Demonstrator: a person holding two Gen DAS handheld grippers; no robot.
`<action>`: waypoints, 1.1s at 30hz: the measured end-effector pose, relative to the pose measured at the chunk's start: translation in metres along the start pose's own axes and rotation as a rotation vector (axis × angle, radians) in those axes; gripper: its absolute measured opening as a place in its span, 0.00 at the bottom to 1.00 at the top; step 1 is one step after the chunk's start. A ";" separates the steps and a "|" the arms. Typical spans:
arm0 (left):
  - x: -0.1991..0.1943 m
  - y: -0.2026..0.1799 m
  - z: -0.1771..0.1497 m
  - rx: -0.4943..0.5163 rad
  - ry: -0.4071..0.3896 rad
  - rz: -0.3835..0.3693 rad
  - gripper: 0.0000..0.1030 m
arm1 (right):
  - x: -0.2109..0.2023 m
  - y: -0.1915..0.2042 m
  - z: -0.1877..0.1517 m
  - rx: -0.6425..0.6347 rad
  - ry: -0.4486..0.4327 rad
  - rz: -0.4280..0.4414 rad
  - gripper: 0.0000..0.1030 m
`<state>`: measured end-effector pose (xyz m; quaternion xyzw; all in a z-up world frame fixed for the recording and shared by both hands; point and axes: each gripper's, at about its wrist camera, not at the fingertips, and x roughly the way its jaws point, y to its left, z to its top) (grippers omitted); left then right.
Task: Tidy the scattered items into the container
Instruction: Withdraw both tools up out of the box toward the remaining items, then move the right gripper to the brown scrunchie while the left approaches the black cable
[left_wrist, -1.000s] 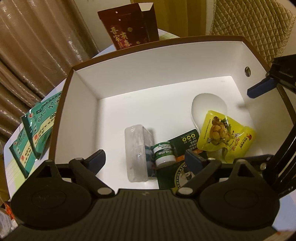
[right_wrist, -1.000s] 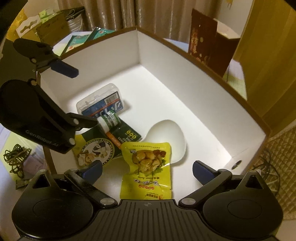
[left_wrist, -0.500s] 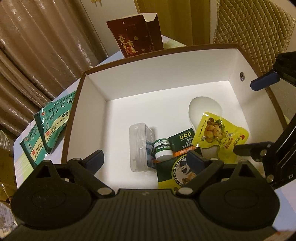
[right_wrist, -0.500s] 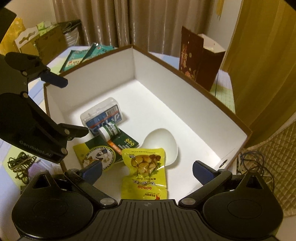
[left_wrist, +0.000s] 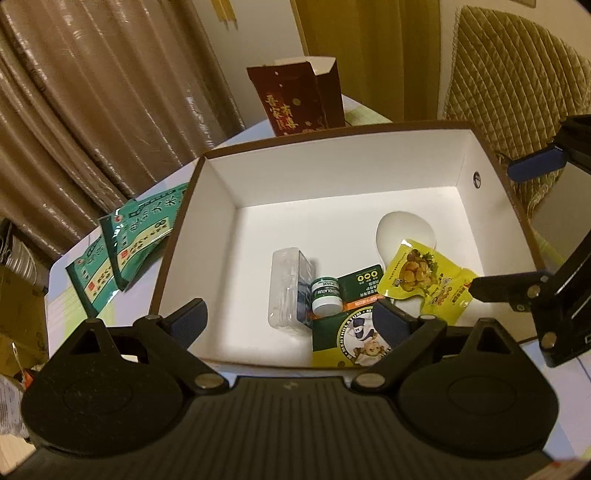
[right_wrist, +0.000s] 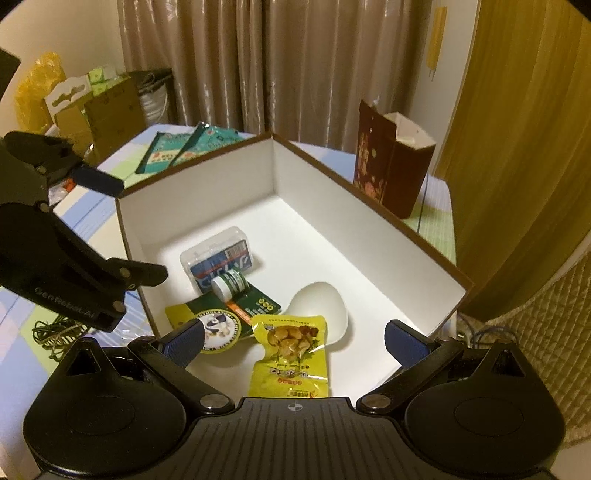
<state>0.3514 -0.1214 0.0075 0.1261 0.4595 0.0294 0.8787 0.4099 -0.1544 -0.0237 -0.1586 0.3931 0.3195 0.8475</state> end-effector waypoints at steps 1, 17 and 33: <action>-0.004 0.000 -0.002 -0.007 -0.003 0.003 0.91 | -0.003 0.001 0.000 -0.001 -0.009 -0.002 0.98; -0.080 0.034 -0.061 -0.126 -0.078 0.007 0.91 | -0.056 0.021 -0.024 0.029 -0.166 -0.023 0.98; -0.109 0.071 -0.152 -0.233 -0.075 0.012 0.91 | -0.097 0.074 -0.072 0.179 -0.257 0.030 0.98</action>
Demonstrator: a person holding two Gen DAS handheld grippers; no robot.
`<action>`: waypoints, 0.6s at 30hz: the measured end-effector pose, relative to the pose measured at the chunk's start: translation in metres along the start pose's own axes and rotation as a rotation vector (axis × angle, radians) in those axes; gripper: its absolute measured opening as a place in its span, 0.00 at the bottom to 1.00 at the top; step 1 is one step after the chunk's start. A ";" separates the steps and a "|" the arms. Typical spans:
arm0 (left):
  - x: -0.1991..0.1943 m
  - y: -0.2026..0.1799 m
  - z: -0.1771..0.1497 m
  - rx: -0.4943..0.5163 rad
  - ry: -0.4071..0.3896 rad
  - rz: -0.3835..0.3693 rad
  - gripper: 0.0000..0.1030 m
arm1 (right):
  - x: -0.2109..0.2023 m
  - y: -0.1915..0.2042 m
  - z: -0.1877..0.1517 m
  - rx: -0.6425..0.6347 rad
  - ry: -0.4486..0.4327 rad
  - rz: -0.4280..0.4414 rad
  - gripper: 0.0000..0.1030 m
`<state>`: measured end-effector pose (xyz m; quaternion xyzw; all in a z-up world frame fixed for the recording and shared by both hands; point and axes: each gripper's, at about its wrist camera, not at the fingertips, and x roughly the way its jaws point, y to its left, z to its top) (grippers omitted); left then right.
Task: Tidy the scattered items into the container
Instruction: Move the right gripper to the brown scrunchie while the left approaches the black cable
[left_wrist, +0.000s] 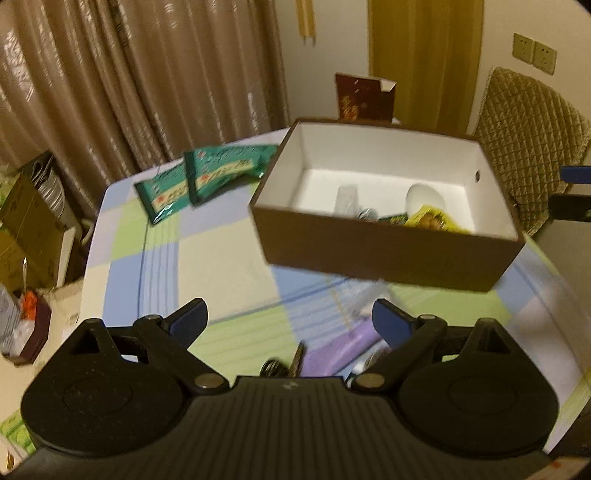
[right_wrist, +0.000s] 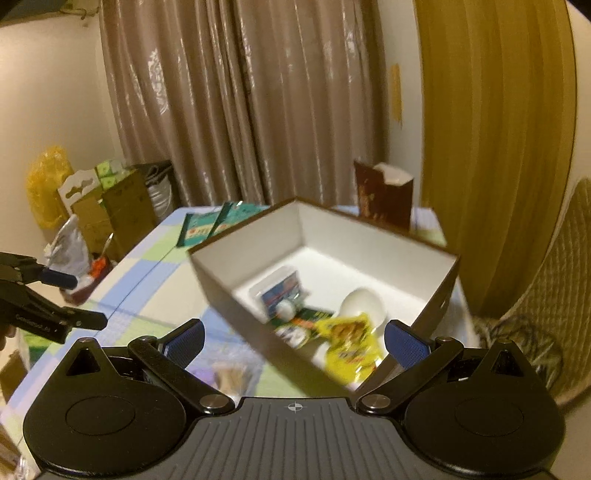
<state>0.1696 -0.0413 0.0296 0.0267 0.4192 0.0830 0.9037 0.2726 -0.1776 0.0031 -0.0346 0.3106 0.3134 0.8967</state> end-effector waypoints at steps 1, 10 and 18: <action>0.000 0.003 -0.006 -0.008 0.008 0.000 0.91 | 0.002 0.006 -0.004 0.000 0.011 0.003 0.98; 0.005 0.019 -0.058 -0.002 0.081 -0.036 0.90 | 0.032 0.055 -0.042 -0.012 0.142 0.053 0.94; 0.015 0.030 -0.076 0.008 0.094 -0.066 0.87 | 0.056 0.082 -0.072 -0.037 0.209 0.074 0.73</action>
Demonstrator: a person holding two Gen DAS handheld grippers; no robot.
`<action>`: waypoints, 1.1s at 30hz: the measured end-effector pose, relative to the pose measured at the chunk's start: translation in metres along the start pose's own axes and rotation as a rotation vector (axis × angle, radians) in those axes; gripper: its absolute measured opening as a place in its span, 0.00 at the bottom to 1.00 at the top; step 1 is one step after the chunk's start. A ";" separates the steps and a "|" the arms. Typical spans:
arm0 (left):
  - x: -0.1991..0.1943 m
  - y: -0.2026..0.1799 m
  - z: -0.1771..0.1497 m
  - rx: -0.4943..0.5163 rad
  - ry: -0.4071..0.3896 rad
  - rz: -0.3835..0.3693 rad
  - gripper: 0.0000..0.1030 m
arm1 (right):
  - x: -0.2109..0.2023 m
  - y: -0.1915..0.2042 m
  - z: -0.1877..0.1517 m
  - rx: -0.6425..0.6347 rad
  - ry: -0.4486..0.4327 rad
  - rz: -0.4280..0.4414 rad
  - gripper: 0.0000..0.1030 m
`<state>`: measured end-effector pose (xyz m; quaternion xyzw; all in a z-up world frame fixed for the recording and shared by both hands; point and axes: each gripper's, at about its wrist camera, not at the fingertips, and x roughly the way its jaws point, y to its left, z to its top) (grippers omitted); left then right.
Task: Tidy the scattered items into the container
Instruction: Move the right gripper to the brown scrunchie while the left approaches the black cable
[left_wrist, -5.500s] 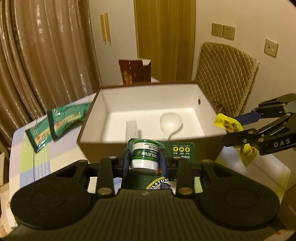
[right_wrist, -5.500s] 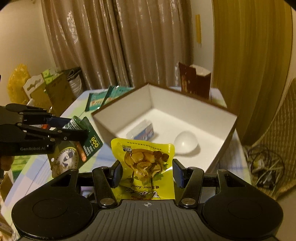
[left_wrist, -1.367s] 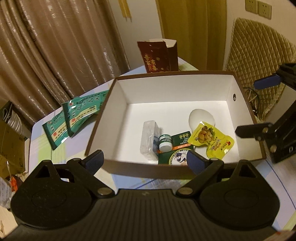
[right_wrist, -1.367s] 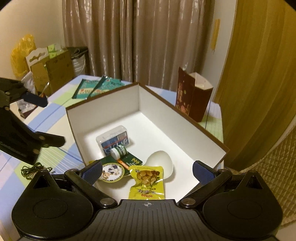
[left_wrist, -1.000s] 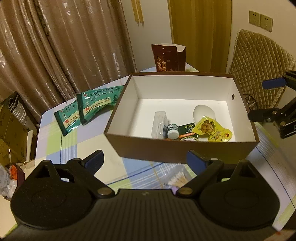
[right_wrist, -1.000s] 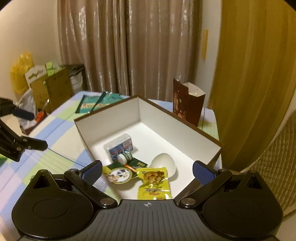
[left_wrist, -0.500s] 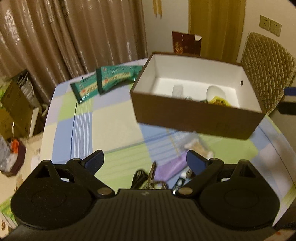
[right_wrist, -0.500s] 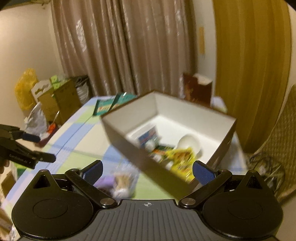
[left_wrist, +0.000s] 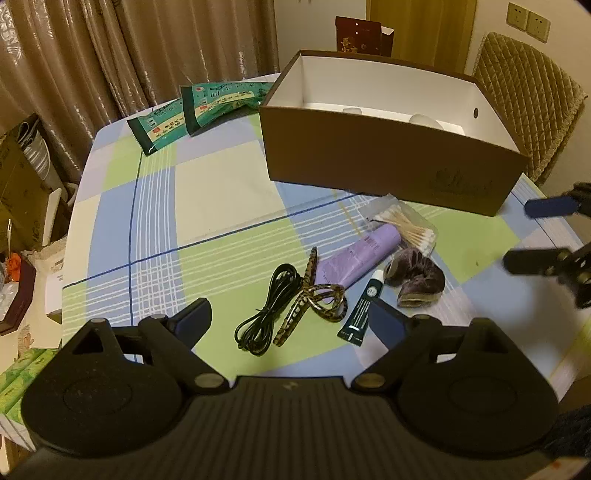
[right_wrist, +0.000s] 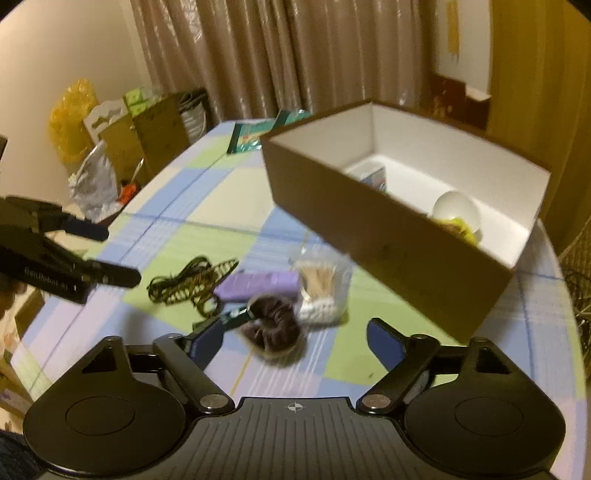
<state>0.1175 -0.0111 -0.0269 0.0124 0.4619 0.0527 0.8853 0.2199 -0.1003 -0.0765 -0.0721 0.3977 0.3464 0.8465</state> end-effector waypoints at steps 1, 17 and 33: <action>0.002 0.001 -0.001 0.001 0.001 -0.001 0.86 | 0.004 0.002 -0.002 0.003 0.013 0.002 0.71; 0.030 0.024 -0.009 0.001 0.043 -0.041 0.81 | 0.069 0.016 -0.010 -0.016 0.108 -0.017 0.57; 0.062 0.047 -0.005 0.028 0.082 -0.079 0.64 | 0.086 0.008 -0.009 0.057 0.132 -0.056 0.25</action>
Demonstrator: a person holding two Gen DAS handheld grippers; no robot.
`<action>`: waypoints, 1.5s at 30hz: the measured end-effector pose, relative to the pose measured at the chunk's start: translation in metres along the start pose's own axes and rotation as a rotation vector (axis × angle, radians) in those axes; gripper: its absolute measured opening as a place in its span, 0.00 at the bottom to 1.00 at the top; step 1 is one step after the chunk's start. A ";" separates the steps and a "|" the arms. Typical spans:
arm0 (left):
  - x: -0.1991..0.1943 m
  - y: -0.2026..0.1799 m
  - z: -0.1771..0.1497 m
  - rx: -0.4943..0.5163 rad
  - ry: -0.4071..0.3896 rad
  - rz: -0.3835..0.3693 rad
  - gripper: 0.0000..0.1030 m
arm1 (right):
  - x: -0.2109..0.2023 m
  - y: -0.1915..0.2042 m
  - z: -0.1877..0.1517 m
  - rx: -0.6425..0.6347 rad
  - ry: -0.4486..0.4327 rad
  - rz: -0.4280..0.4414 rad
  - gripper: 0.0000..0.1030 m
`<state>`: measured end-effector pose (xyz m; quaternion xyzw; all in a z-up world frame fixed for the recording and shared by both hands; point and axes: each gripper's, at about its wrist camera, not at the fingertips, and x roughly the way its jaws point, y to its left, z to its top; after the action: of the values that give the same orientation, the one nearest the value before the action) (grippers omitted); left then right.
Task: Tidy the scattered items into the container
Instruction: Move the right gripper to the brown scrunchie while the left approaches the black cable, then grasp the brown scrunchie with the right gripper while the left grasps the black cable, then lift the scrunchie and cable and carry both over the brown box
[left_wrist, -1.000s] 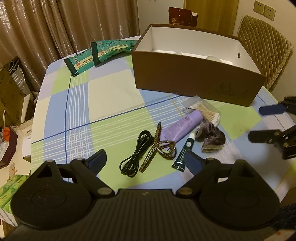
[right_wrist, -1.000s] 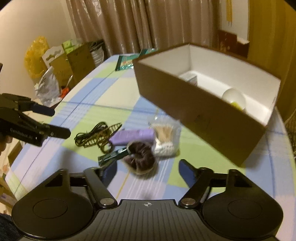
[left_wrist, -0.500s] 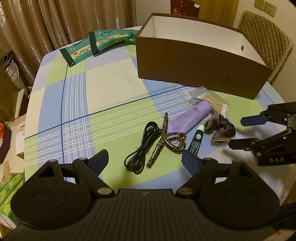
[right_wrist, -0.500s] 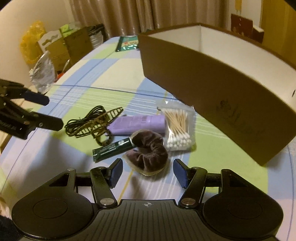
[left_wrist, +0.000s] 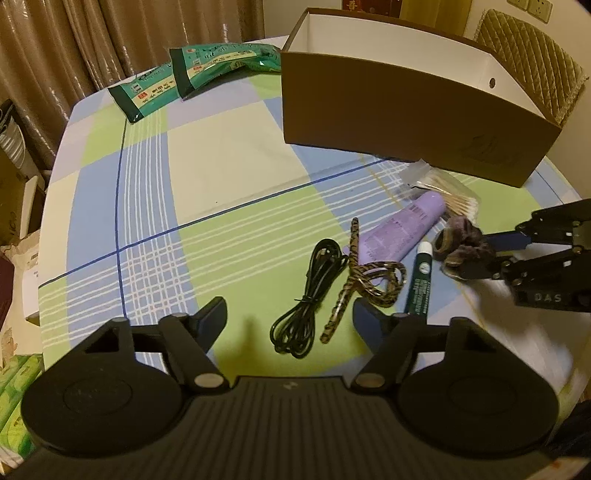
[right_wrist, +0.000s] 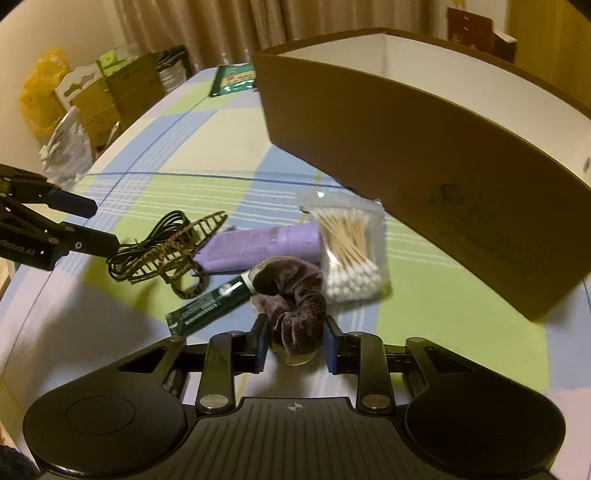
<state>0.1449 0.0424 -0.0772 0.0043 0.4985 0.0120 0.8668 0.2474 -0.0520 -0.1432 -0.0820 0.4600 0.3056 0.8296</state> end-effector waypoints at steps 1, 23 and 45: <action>0.002 0.002 0.001 0.005 0.000 -0.007 0.61 | -0.002 -0.002 -0.001 0.010 0.004 -0.003 0.25; 0.059 -0.001 0.019 0.138 0.029 -0.179 0.15 | -0.036 -0.022 -0.027 0.118 0.011 -0.102 0.54; 0.011 0.024 -0.011 -0.091 0.009 -0.068 0.14 | -0.014 -0.022 -0.008 0.055 0.000 -0.089 0.21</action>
<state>0.1405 0.0671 -0.0920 -0.0523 0.5011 0.0052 0.8638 0.2490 -0.0793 -0.1394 -0.0797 0.4642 0.2558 0.8442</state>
